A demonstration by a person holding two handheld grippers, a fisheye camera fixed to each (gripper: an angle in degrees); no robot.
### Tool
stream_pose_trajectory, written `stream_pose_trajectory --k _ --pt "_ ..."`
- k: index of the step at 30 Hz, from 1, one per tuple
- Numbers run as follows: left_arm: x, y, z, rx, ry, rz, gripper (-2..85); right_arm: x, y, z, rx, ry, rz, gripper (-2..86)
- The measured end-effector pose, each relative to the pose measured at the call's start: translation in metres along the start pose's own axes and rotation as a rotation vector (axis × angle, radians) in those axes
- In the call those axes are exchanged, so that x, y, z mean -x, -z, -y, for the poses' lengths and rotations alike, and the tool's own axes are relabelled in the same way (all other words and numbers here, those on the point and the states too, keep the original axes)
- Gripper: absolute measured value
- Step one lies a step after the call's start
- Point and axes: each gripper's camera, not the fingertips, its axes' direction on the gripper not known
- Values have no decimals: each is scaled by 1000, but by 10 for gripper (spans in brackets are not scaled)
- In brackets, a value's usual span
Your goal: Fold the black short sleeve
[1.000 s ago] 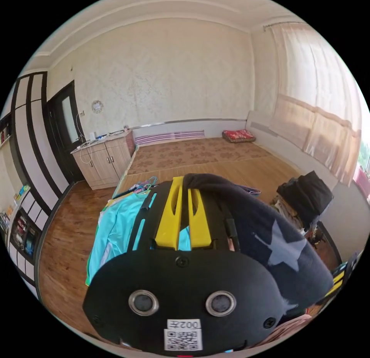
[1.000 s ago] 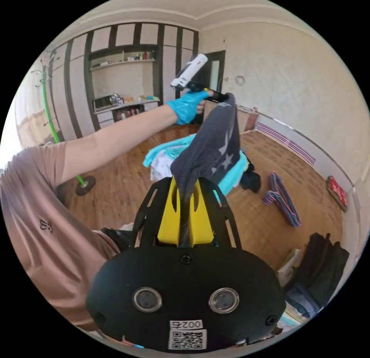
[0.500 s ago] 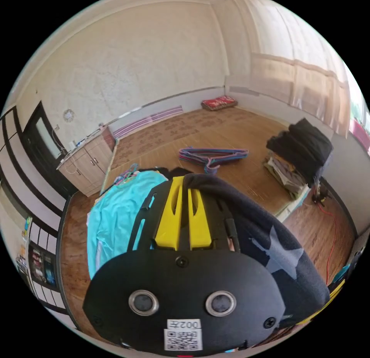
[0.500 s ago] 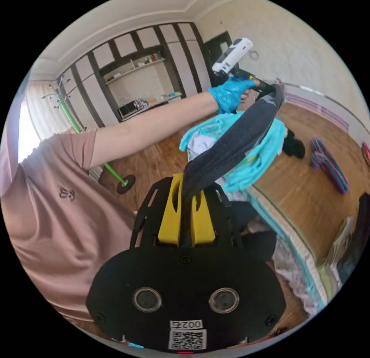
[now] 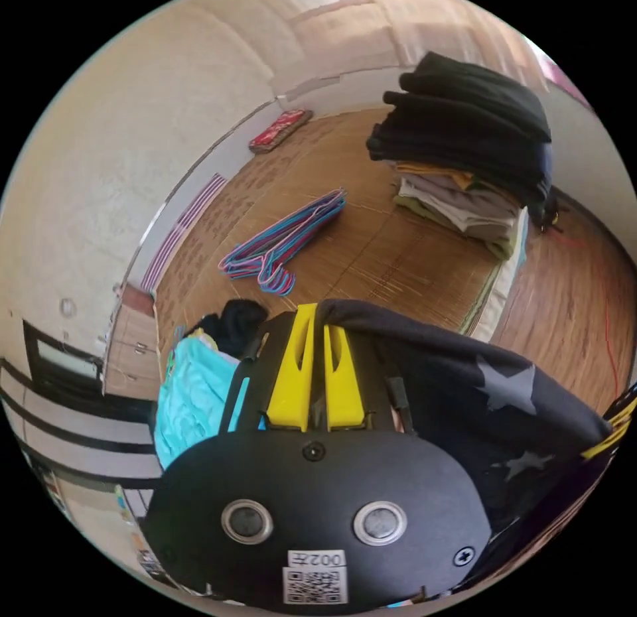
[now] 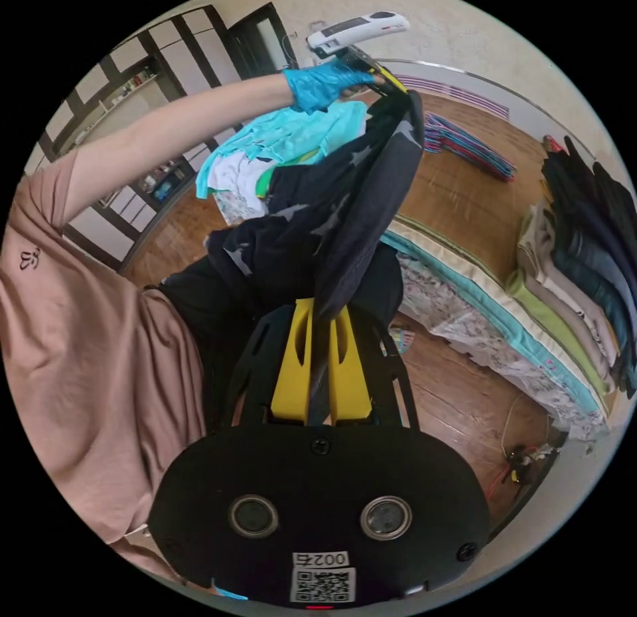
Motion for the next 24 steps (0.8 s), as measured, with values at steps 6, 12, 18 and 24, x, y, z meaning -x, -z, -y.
stream_pose_trajectory --k 6,12,18,24 --pt "-32 -45 60 61 -191 -29 -8 -40 -20 -20 -3 -91 75 36" --pt "-51 -82 104 121 -419 -31 10 -72 -26 -39 14 -151 133 19" --pt "-38 -91 142 146 -601 -26 70 -85 -31 -45 54 -132 117 4" --pt "-3 -95 164 82 -449 28 42 -98 -39 -51 135 -157 -6 8"
